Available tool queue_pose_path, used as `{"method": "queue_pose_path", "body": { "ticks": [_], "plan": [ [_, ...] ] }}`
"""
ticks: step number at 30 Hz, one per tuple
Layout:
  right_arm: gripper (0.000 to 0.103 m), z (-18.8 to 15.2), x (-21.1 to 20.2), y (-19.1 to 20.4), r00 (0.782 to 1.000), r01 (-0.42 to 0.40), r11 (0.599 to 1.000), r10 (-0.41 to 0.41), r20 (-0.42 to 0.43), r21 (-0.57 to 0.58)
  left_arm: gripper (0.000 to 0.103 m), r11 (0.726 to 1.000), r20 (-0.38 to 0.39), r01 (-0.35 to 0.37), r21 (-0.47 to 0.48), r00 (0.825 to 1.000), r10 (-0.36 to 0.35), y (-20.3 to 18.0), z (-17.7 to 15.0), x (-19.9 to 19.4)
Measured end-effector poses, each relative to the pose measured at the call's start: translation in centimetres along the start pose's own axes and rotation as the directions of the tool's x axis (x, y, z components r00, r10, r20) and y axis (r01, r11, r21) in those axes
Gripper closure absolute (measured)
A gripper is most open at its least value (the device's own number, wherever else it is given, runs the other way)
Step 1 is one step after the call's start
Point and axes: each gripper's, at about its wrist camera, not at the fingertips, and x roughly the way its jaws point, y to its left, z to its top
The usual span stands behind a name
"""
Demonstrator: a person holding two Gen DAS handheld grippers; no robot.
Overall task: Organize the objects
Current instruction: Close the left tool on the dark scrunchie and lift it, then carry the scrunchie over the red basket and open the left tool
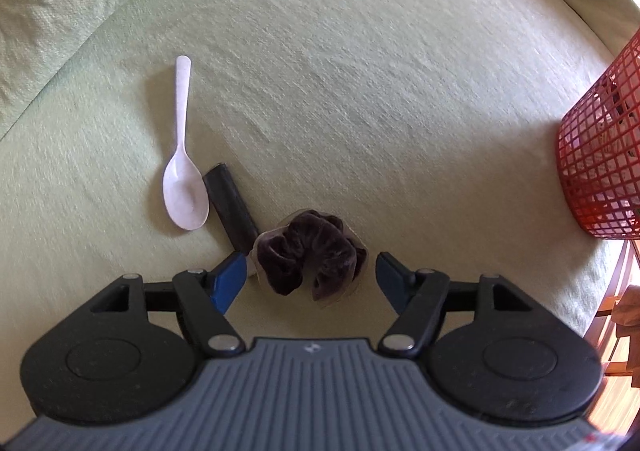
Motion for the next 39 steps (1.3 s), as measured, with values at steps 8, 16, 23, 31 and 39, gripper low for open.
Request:
{"method": "queue_pose_path", "body": {
  "ticks": [8, 16, 23, 31, 39],
  "plan": [
    [0.090, -0.1, 0.1, -0.1, 1.000, 0.002, 1.000, -0.002, 0.002, 0.010, 0.064, 0.999, -0.009, -0.006, 0.051, 1.000, 0.007, -0.6, 0.2, 1.0],
    [0.090, -0.2, 0.0, -0.2, 1.000, -0.008, 1.000, 0.008, 0.001, 0.010, 0.084, 0.997, 0.007, -0.017, 0.080, 1.000, 0.016, -1.5, 0.6, -0.3],
    [0.090, -0.3, -0.1, -0.4, 0.999, -0.032, 0.999, 0.032, -0.002, 0.007, 0.085, 0.999, 0.062, 0.020, 0.049, 0.998, -0.023, -2.5, 1.4, -5.5],
    [0.090, -0.5, -0.2, -1.0, 0.997, -0.071, 0.997, 0.071, -0.001, 0.008, 0.085, 0.997, 0.063, 0.055, 0.046, 0.996, -0.058, -5.9, 2.7, -13.4],
    [0.090, -0.3, -0.3, -1.1, 0.995, -0.100, 0.995, 0.100, 0.002, 0.004, 0.084, 0.980, 0.077, 0.149, 0.131, 0.984, -0.159, -13.7, 5.6, -17.3]
  ]
}}
